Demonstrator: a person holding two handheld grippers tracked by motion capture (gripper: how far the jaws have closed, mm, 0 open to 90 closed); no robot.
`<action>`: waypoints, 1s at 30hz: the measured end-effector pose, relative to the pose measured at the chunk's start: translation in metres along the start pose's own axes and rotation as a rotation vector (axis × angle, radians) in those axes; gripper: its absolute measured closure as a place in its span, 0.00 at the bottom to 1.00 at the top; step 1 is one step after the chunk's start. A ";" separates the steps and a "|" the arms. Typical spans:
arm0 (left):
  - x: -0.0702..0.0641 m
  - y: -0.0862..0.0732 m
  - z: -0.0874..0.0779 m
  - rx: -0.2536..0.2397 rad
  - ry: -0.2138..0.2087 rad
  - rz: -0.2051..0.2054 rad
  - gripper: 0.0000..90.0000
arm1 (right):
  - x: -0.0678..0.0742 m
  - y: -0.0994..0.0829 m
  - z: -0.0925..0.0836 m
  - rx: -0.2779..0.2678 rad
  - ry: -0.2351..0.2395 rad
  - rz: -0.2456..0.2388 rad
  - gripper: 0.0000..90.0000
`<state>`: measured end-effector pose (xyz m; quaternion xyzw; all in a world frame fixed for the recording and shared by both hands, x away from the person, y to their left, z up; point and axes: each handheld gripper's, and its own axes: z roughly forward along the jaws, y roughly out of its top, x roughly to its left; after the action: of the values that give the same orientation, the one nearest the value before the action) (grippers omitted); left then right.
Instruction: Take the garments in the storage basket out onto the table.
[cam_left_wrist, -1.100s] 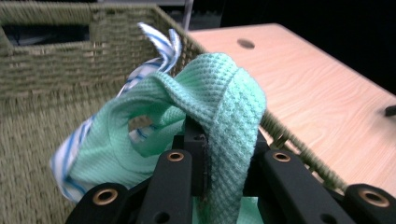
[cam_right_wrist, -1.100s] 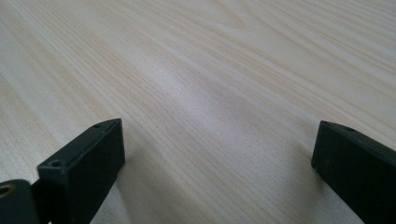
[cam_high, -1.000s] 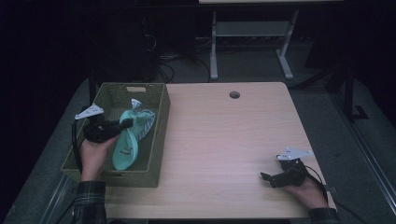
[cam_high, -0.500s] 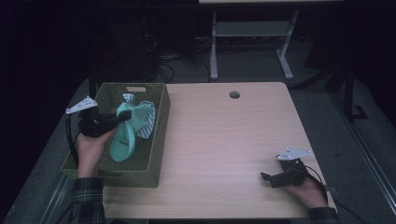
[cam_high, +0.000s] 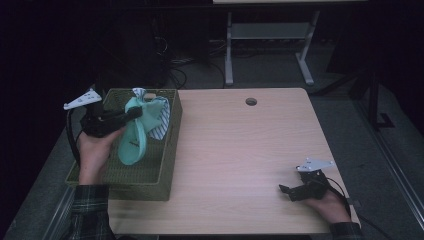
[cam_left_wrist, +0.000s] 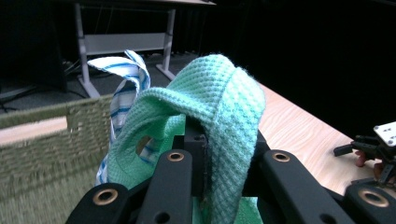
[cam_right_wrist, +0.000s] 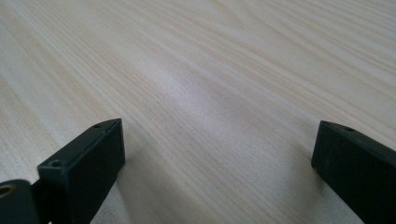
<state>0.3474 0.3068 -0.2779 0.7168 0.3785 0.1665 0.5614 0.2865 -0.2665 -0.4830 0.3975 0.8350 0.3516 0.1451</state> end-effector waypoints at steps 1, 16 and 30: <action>-0.002 0.003 0.000 0.000 -0.003 0.012 0.87 | 0.000 0.000 0.000 0.000 0.000 0.000 0.03; -0.035 0.029 0.015 -0.026 -0.085 0.058 0.87 | 0.000 0.000 0.000 0.001 0.001 0.002 0.03; -0.067 0.034 0.046 -0.031 -0.181 0.075 0.87 | 0.000 0.000 0.000 0.001 0.001 0.002 0.03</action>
<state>0.3463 0.2234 -0.2479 0.7339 0.2965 0.1275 0.5977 0.2864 -0.2664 -0.4829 0.3984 0.8347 0.3516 0.1445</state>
